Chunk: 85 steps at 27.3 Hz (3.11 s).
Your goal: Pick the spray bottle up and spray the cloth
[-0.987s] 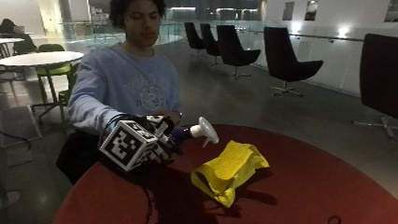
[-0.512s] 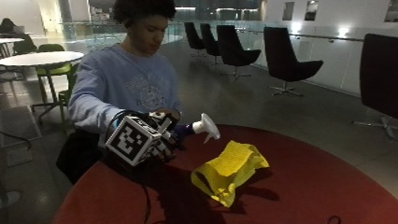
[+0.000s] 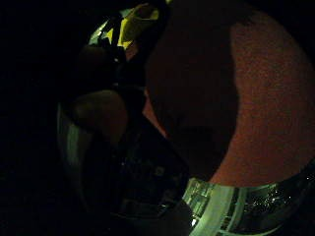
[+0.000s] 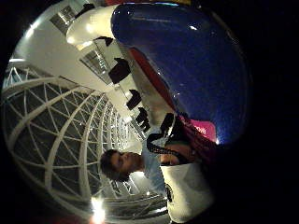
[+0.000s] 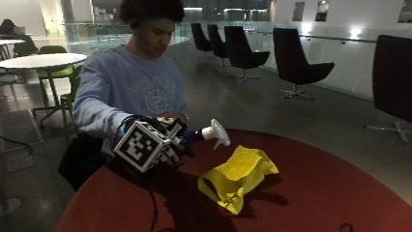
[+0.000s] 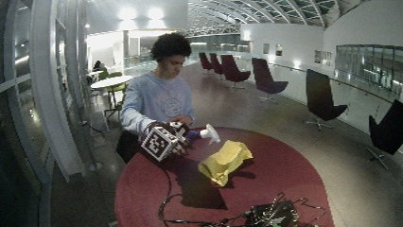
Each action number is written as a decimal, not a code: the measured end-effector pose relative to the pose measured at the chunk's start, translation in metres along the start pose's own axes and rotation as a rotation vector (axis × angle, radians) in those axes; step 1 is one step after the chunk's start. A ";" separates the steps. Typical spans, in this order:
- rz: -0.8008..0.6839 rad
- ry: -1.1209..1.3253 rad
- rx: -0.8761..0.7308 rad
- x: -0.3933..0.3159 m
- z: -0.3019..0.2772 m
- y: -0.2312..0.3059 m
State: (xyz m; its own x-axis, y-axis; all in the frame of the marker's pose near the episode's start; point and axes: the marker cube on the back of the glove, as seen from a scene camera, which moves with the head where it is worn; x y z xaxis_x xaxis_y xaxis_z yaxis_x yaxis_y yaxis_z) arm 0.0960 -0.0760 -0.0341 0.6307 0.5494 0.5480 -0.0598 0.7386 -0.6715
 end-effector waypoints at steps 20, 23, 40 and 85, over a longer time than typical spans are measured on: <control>-0.001 0.005 0.009 -0.005 0.006 -0.007; -0.045 -0.011 0.052 -0.009 0.007 -0.008; -0.802 -0.216 0.358 -0.138 0.111 -0.050; -0.771 0.362 0.515 -0.121 0.149 -0.066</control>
State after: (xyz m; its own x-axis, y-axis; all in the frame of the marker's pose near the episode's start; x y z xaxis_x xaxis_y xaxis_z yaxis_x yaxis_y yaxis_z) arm -0.0913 -0.1332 0.0188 0.8313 -0.2417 0.5006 0.1919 0.9699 0.1496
